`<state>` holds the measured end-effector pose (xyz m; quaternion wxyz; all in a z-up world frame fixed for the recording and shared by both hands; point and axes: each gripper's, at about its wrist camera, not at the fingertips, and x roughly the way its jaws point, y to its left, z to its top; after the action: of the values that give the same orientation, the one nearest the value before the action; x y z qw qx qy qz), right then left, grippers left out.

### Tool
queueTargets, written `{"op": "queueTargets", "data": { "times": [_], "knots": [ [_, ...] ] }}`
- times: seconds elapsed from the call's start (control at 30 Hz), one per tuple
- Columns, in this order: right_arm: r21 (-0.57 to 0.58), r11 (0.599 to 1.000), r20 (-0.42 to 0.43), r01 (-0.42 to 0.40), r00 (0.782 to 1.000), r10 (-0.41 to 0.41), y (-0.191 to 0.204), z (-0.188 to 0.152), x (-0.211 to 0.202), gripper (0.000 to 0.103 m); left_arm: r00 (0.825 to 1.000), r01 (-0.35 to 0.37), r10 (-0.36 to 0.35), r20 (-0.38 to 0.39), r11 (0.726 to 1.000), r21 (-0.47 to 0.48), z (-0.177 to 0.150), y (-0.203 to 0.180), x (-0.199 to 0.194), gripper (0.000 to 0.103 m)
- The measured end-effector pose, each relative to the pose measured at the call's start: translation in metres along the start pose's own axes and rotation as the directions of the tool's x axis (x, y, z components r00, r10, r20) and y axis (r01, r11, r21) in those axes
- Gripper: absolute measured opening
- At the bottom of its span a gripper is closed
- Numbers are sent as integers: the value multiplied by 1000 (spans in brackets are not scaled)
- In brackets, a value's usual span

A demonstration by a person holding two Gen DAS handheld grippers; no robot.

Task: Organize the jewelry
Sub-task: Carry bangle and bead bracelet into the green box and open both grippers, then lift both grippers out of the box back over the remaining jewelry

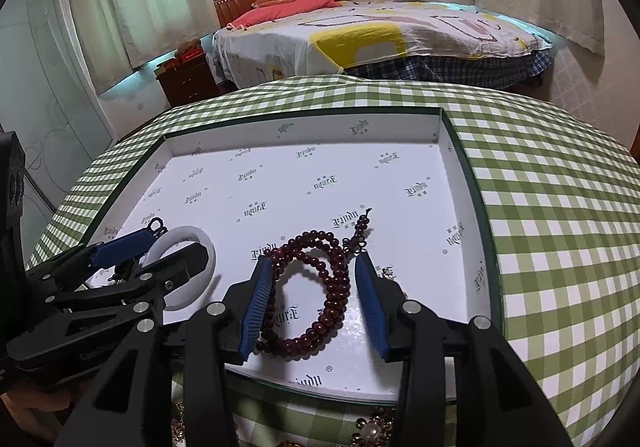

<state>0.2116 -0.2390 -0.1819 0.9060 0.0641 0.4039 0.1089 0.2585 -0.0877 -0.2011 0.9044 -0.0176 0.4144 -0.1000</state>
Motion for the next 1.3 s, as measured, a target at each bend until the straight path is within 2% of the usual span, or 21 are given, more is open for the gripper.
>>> {"op": "queueTargets", "data": {
  "times": [0.53, 0.9, 1.3],
  "knots": [
    [-9, 1000, 54, 21, 998, -21, 5, -2, -24, 46, 995, -1, 1, 98, 1000, -3, -4, 4, -38, 75],
    [-6, 999, 107, 47, 993, -46, 8, -11, -54, 47, 980, -34, 35, 194, 999, -10, -12, 16, -86, 75],
    [-4, 997, 144, 77, 987, -76, 11, -40, -81, 47, 966, -72, 77, 246, 997, -29, -46, 38, -126, 75]
  ]
}}
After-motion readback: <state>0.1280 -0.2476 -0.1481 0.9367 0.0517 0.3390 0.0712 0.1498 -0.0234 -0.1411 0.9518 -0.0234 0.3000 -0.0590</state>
